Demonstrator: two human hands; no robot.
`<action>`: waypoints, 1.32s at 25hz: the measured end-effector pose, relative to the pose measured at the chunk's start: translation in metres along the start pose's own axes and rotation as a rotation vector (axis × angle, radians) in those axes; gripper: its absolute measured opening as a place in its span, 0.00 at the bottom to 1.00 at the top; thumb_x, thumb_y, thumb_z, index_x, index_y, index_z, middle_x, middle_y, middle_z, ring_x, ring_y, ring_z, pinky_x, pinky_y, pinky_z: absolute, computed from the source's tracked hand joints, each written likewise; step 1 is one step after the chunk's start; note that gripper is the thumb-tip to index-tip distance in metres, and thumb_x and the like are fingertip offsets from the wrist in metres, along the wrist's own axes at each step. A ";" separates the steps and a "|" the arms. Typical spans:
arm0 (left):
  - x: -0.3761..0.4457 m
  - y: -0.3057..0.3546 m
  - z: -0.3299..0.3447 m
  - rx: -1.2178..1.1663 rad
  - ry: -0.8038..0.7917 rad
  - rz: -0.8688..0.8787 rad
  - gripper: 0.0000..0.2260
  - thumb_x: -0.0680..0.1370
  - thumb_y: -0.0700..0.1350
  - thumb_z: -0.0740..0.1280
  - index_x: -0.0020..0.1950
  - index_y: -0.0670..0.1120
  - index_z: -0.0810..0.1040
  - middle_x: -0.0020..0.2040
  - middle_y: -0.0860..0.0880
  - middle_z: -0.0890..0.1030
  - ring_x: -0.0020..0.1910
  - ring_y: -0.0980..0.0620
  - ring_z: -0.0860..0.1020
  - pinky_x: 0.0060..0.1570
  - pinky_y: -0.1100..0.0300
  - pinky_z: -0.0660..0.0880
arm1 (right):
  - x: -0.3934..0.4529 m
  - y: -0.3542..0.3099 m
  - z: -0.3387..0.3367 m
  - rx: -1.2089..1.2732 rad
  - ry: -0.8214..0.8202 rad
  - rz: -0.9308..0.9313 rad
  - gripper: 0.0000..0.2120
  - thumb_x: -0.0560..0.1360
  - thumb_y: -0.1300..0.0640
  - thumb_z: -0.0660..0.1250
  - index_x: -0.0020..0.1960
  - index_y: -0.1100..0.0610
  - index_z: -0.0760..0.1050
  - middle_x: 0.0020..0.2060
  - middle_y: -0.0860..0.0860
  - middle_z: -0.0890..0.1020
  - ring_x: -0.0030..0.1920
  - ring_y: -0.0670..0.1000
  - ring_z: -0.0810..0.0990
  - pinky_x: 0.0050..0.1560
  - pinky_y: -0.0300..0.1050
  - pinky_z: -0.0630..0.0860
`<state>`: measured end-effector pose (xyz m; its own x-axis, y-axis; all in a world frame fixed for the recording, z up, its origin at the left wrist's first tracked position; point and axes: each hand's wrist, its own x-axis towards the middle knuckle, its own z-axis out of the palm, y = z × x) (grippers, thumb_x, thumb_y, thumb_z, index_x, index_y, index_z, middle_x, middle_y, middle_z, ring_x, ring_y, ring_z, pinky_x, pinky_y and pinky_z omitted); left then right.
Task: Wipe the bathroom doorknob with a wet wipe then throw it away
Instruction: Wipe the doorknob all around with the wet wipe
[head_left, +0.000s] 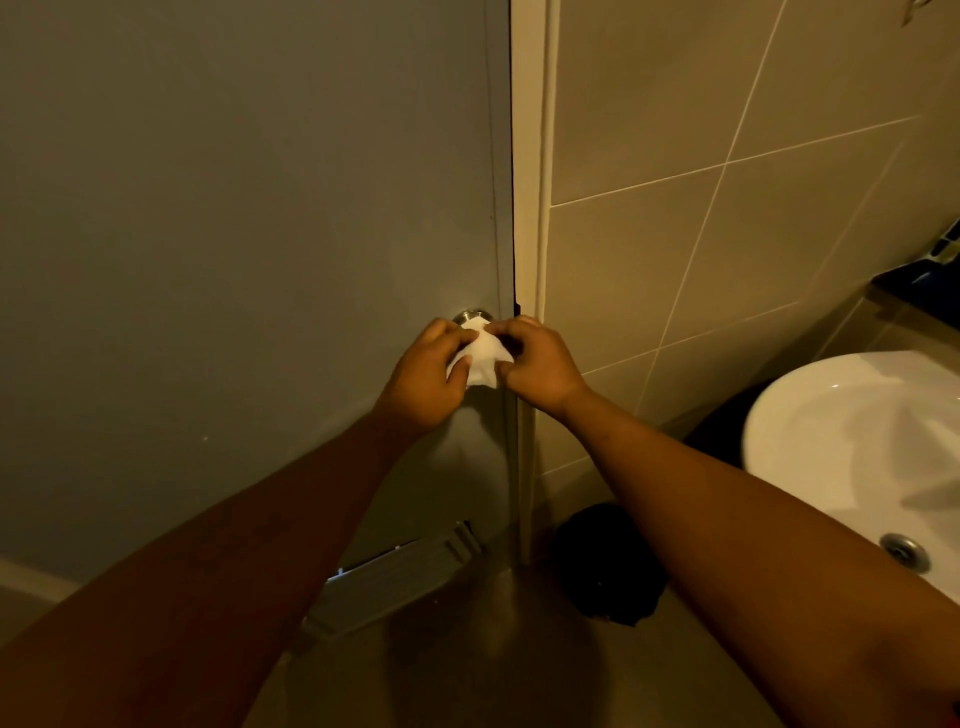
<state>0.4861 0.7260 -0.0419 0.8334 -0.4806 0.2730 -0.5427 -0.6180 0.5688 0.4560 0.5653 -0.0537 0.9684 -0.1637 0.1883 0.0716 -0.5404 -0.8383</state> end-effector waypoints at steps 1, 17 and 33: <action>0.001 0.001 -0.001 -0.026 -0.008 -0.022 0.16 0.80 0.43 0.64 0.67 0.42 0.74 0.63 0.45 0.74 0.61 0.46 0.77 0.62 0.55 0.76 | 0.000 0.000 0.000 0.086 -0.010 0.076 0.24 0.70 0.65 0.72 0.65 0.59 0.75 0.61 0.56 0.79 0.60 0.53 0.78 0.61 0.47 0.77; 0.004 -0.003 0.001 -0.116 -0.022 -0.056 0.19 0.76 0.40 0.69 0.66 0.40 0.74 0.61 0.42 0.75 0.57 0.47 0.77 0.57 0.62 0.73 | 0.003 0.010 -0.003 0.220 -0.130 0.176 0.25 0.72 0.62 0.72 0.67 0.55 0.73 0.61 0.54 0.78 0.61 0.53 0.77 0.62 0.50 0.77; -0.002 0.001 0.016 -0.326 0.102 -0.233 0.22 0.74 0.39 0.72 0.68 0.40 0.75 0.63 0.41 0.78 0.60 0.44 0.79 0.62 0.53 0.76 | -0.002 -0.001 0.001 0.027 -0.128 0.132 0.23 0.75 0.59 0.69 0.70 0.57 0.70 0.64 0.55 0.77 0.64 0.55 0.76 0.59 0.43 0.72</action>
<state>0.4816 0.7161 -0.0546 0.9449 -0.2772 0.1739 -0.2904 -0.4654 0.8361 0.4539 0.5673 -0.0534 0.9922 -0.1243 0.0108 -0.0531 -0.4986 -0.8652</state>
